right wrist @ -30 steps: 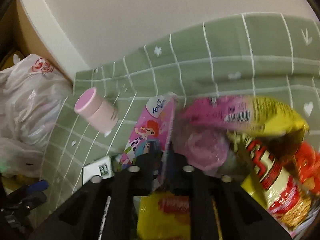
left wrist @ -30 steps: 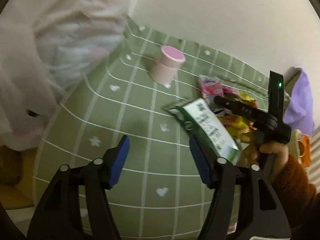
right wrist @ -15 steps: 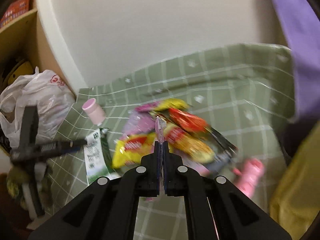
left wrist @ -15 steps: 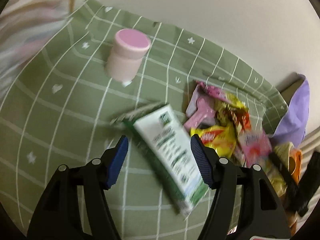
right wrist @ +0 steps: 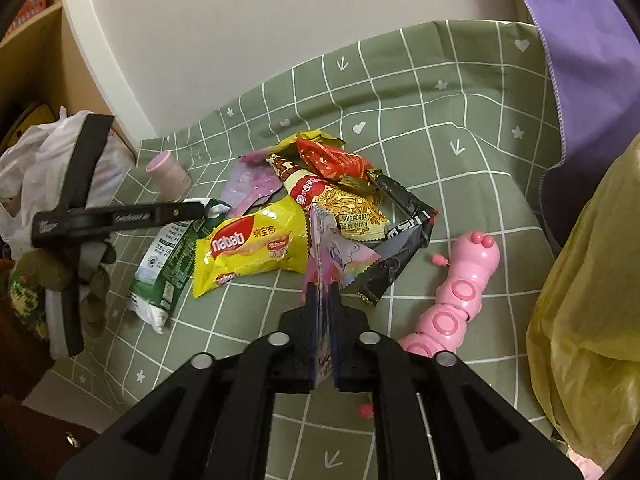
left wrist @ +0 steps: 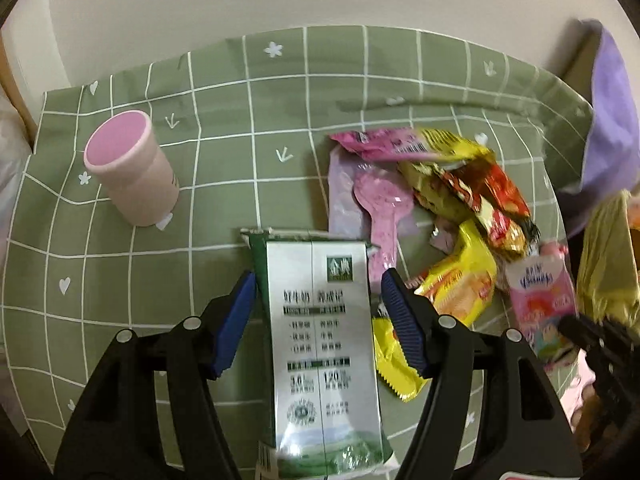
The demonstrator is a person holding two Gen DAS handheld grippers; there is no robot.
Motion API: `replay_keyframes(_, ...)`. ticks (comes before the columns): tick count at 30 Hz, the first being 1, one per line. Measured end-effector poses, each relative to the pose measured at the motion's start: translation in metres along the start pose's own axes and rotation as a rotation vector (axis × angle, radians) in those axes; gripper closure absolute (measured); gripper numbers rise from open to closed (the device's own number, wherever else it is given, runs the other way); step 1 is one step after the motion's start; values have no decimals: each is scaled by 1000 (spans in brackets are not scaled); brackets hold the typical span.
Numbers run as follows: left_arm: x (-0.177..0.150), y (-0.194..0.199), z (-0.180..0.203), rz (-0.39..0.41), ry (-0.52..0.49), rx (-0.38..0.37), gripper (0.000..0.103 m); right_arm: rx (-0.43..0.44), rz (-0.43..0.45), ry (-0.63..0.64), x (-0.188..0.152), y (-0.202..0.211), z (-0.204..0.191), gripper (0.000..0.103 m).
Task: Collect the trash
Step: 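Grasp the green-and-white milk carton with the left tool and lift it, then carry the carton and pink wrapper over the yellow bag and release both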
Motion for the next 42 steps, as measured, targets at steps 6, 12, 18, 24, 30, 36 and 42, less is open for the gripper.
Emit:
replay_keyframes(6,-15,7,-8,-14,-3,-69,41,-3,-6,40,17,-14,-6,67)
replay_keyframes(12,-6,9,-9,-14,19,-66,41,-32,-31,94,31,-17,-4,94)
replay_keyframes(18,8,-9,2,-55,-12,13,41,-42,3,117,25,7,-4,99)
replay_keyframes(24,12,-22,0,-116,7,67,45,-28,43,65,18,28,2,99)
replay_keyframes(30,13,29,-3,11,55,-37,45,-24,92,60,21,47,-3,99)
replay_keyframes(36,16,106,9,233,52,-143,47,-26,149,80,29,71,-12,99)
replay_keyframes(42,21,156,22,379,17,-163,47,-38,196,96,34,89,-18,99)
Point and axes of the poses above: each gripper's, at about its wrist camera, not at the fingertips, and y roughly against the way its jaws point, z to its right, x to its top, the point moved 4 cm from there along -y, roughly the way its jaws point, and after that the axes turned 4 degrees about -z, right-handed, at the moved point
